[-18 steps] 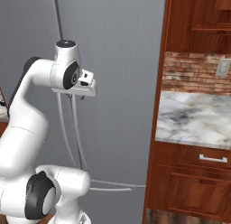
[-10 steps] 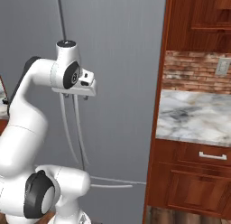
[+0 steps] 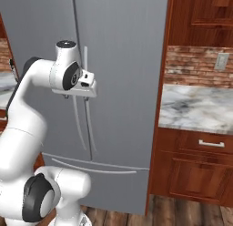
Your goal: Gather the broccoli and sweet potato from the fridge and place them on a tray on the dining counter. Then gather the chicken drumstick and fish from the fridge and place them on the other tray.
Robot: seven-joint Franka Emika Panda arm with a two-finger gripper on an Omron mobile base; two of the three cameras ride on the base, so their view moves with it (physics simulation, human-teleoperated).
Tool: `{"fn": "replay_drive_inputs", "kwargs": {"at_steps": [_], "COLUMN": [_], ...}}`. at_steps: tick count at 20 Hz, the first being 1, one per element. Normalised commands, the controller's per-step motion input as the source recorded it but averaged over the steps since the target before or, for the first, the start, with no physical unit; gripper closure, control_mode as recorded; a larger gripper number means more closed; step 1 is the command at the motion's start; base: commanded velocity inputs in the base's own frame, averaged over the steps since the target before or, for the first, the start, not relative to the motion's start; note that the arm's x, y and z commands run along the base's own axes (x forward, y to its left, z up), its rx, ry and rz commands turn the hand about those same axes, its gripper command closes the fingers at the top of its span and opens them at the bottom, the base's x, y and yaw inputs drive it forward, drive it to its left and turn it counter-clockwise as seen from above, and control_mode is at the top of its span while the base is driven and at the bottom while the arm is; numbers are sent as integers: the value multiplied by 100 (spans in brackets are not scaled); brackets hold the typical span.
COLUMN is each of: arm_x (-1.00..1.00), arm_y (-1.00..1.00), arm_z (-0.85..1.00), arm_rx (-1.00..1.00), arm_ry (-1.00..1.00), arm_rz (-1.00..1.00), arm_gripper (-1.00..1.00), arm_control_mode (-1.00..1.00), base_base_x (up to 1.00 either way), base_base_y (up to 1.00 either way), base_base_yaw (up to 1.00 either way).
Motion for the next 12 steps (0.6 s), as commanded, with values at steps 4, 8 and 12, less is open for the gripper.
{"fn": "replay_drive_inputs", "kwargs": {"at_steps": [4, 8, 12], "arm_x": [0, 0, 0], "arm_y": [0, 0, 0], "arm_z": [0, 0, 0], "arm_rx": [0, 0, 0], "arm_ry": [0, 0, 0], "arm_rz": [0, 0, 0], "arm_gripper": [-100, -100, -100], "arm_control_mode": [100, 100, 100], "base_base_x": [-4, 9, 2], "base_base_y": [26, 30, 40], "base_base_yaw": [0, 0, 0]}}
